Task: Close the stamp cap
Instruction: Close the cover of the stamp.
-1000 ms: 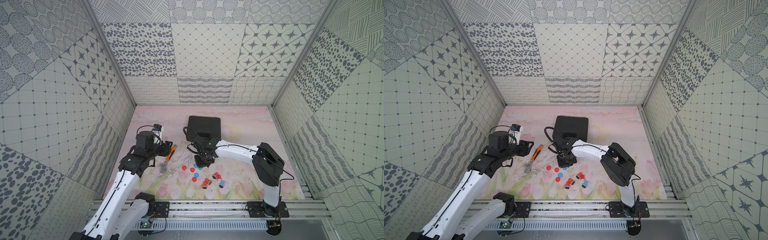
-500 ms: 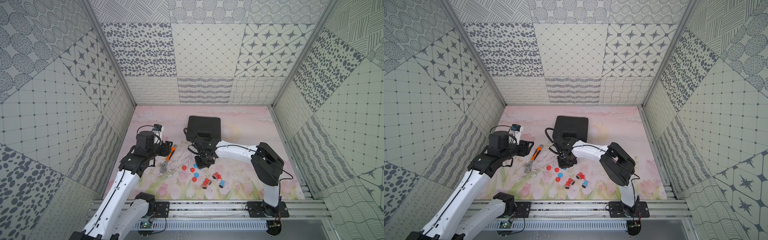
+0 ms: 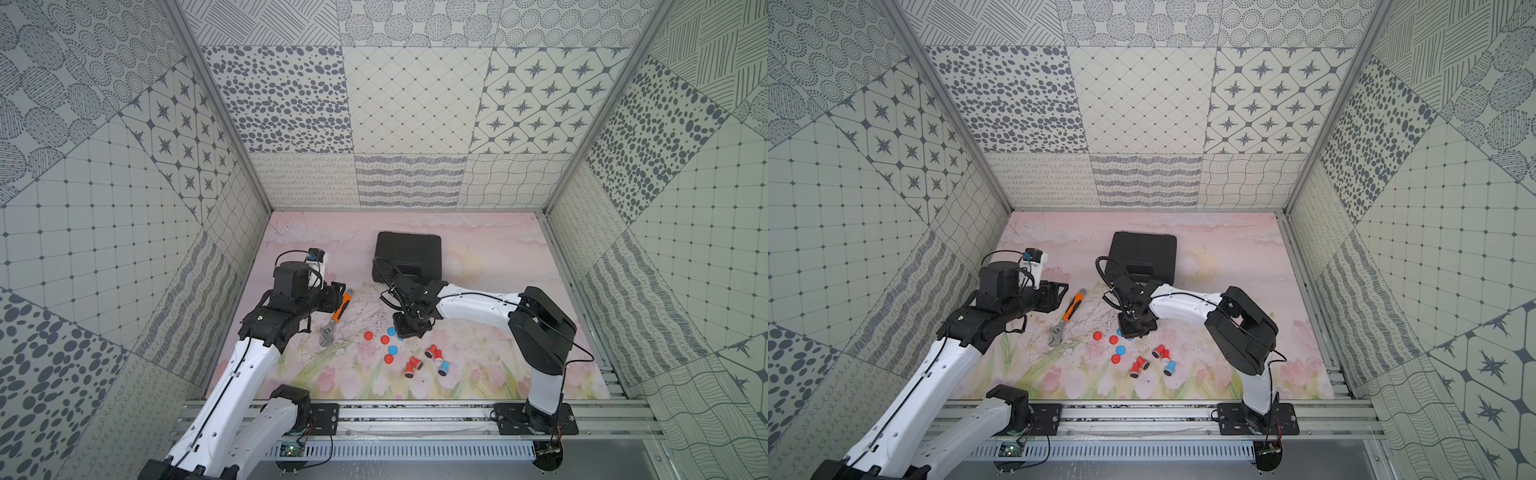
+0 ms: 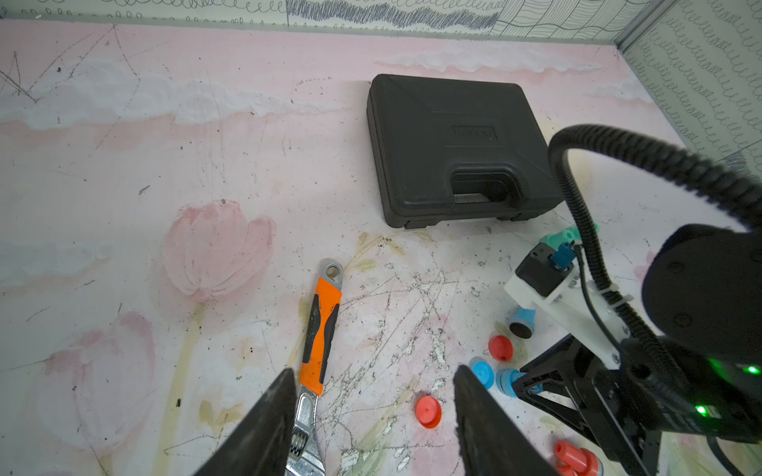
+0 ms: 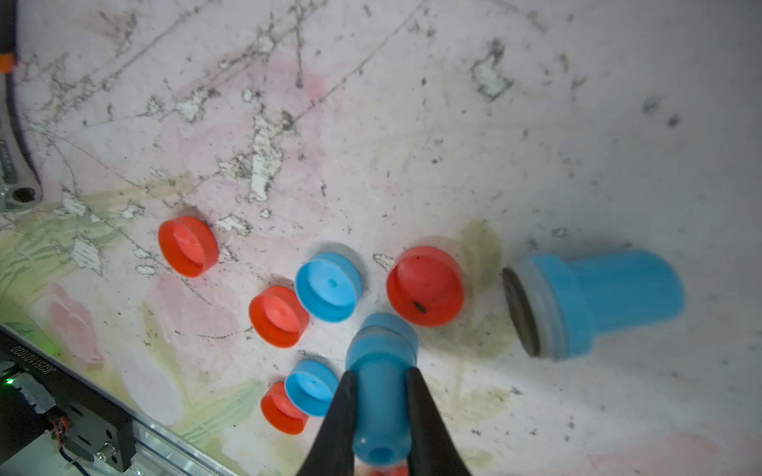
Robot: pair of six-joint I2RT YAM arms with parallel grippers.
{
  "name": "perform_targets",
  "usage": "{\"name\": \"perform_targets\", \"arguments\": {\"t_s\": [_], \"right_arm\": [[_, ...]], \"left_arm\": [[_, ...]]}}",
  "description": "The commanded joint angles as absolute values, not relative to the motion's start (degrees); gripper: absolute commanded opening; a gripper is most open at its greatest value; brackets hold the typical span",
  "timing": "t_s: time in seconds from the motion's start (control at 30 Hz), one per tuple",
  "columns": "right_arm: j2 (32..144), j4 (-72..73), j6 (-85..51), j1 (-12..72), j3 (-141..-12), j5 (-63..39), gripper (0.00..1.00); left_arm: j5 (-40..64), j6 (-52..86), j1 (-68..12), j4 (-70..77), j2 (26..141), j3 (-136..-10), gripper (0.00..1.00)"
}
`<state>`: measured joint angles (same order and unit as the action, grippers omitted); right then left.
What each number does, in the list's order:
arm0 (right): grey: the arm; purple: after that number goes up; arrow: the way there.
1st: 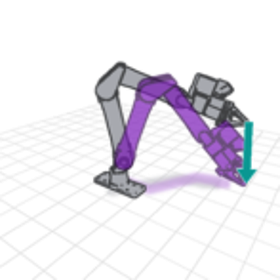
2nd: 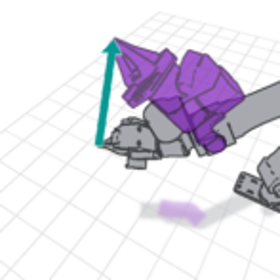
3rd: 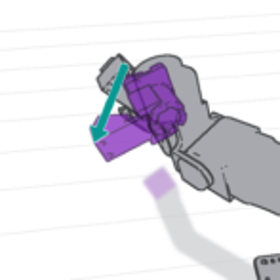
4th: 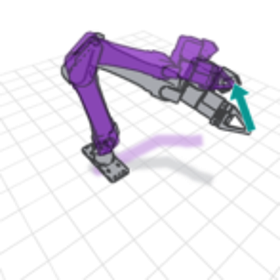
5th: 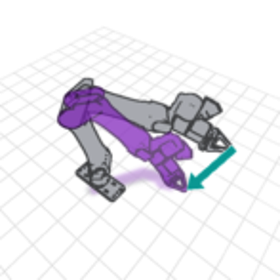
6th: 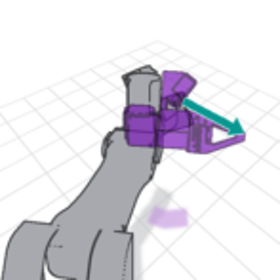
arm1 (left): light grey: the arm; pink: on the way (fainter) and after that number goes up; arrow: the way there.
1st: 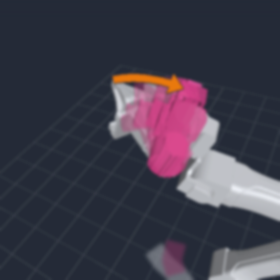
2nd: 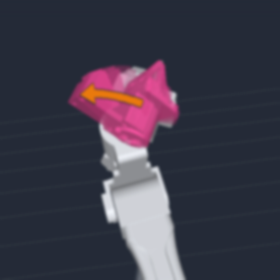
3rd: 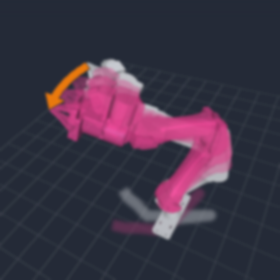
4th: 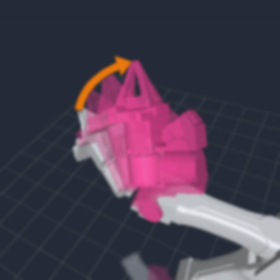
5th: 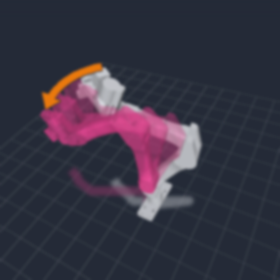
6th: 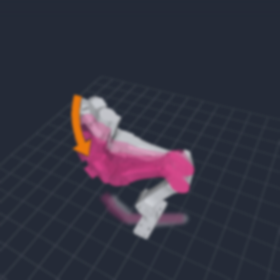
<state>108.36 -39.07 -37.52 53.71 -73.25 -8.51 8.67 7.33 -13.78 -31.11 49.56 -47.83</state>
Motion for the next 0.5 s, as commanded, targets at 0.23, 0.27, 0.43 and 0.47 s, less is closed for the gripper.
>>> {"name": "perform_targets", "arguments": {"t_s": [0.23, 0.27, 0.43, 0.47], "right_arm": [[106.7, -43.1, -38.6, 53.4, -71.0, -7.3, 0.0], [106.7, -43.8, -38.5, 53.3, -71.3, -7.0, 0.0], [107.2, -46.4, -37.8, 53.4, -72.2, -5.9, 0.0], [107.5, -47.2, -37.5, 53.4, -72.7, -5.8, 0.0]], "left_arm": [[9.4, 6.3, -13.5, -31.0, 50.1, -48.3, 0.62], [9.5, 6.3, -13.5, -30.9, 50.2, -48.3, 0.62], [9.5, 6.2, -13.5, -30.9, 50.4, -48.3, 0.61], [9.5, 6.2, -13.5, -30.8, 50.4, -48.3, 0.62]]}}
